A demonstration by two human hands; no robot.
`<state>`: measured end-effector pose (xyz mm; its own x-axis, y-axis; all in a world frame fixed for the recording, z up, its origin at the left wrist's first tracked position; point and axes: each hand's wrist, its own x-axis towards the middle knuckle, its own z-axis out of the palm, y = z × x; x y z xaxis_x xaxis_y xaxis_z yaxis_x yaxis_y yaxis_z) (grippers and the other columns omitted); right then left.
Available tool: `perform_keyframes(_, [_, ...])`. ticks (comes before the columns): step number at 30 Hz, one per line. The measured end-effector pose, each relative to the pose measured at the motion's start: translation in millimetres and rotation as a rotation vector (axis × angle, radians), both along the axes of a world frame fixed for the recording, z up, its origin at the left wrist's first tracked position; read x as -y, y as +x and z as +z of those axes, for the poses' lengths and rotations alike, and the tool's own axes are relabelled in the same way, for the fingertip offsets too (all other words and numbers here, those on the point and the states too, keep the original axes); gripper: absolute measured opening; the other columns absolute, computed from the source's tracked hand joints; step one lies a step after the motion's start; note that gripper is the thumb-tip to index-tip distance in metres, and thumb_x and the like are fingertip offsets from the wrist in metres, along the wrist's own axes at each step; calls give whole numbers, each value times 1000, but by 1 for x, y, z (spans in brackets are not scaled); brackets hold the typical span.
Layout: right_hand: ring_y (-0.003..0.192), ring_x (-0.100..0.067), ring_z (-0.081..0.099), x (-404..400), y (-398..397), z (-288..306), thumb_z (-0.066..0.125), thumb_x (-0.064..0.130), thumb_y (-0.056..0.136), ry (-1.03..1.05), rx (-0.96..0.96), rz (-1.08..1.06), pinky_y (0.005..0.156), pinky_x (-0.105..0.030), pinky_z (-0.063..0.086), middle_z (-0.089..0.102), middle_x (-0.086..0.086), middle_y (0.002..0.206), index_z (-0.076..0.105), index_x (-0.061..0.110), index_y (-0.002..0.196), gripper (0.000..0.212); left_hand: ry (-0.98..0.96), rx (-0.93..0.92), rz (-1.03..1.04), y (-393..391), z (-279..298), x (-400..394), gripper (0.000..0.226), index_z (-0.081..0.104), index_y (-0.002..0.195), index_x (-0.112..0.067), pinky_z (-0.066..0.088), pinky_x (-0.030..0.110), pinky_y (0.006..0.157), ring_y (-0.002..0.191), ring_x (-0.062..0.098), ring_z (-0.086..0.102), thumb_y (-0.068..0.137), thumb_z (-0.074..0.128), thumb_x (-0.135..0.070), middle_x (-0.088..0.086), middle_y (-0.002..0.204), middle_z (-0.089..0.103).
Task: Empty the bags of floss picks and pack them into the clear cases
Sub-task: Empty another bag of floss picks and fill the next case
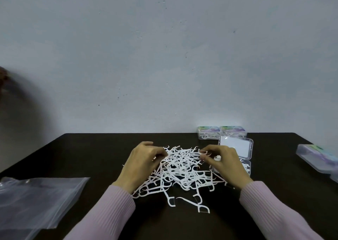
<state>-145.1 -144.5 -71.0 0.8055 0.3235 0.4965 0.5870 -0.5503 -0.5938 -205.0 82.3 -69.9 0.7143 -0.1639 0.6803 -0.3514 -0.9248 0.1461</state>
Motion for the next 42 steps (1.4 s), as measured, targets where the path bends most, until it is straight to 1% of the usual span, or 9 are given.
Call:
perform_keyframes(3, [71, 3, 58, 6, 1, 5, 69, 21, 82, 57, -16, -13, 66, -3, 42, 64, 12, 74, 72, 18, 91, 10, -54, 45, 2, -4, 3, 4, 9, 75, 88, -20, 30, 13, 94, 75, 7, 65, 80, 72, -17, -12, 79, 72])
perform_keyframes(9, [74, -1, 58, 33, 9, 14, 68, 19, 83, 166, -59, -102, 68, -4, 44, 63, 13, 77, 71, 16, 93, 11, -150, 81, 3, -4, 7, 9, 12, 74, 90, -23, 49, 27, 86, 73, -5, 61, 79, 74, -18, -19, 80, 70])
perform_keyframes(12, [79, -7, 60, 49, 19, 13, 68, 29, 82, 88, -99, -205, 92, -35, 47, 63, 13, 76, 70, 24, 89, 8, -325, 71, -48, -6, 12, 14, 11, 74, 89, -22, 56, 25, 72, 73, -3, 65, 79, 74, -17, -19, 78, 70])
perform_keyframes(14, [83, -13, 61, 60, 23, 14, 68, 31, 82, 63, -178, -231, 94, -47, 44, 64, 10, 78, 68, 27, 86, 6, -473, 74, -82, -6, 16, 20, 10, 74, 86, -18, 56, 22, 69, 72, -2, 67, 78, 74, -12, -14, 77, 72])
perform_keyframes(21, [96, -16, 60, 74, 30, 11, 67, 31, 84, -60, -323, -233, 98, -49, 41, 66, 5, 90, 70, 25, 90, 10, -966, -76, -203, 11, 22, 55, 13, 73, 82, -16, 56, 19, 69, 73, 14, 71, 73, 76, -8, 0, 75, 74])
perform_keyframes(25, [93, -16, 57, 75, 32, 11, 62, 32, 87, -104, -329, -240, 99, -51, 39, 59, 11, 80, 64, 32, 85, 2, -1067, -166, -248, 30, 19, 83, 15, 73, 82, -16, 54, 20, 68, 74, 18, 71, 73, 76, -4, 3, 76, 74])
perform_keyframes(34, [93, -10, 54, 83, 34, 10, 59, 28, 89, -136, -342, -276, 103, -45, 37, 53, 15, 80, 64, 28, 105, 16, -1274, -292, -262, 68, 9, 143, 14, 71, 82, -14, 51, 12, 64, 75, 7, 69, 74, 75, -3, 2, 80, 73])
perform_keyframes(39, [94, -11, 59, 85, 35, 7, 62, 29, 87, -86, -361, -265, 102, -45, 39, 60, 11, 84, 60, 29, 91, 4, -1374, -333, -252, 78, 4, 148, 16, 69, 80, -15, 51, 13, 64, 78, 11, 69, 76, 73, 0, 4, 81, 73])
perform_keyframes(42, [95, -13, 61, 87, 36, 8, 65, 26, 85, 11, -386, -248, 100, -47, 42, 65, 9, 86, 57, 34, 80, 12, -1355, -364, -255, 81, 0, 148, 15, 69, 81, -14, 49, 11, 59, 73, 8, 69, 76, 73, 0, 3, 79, 73])
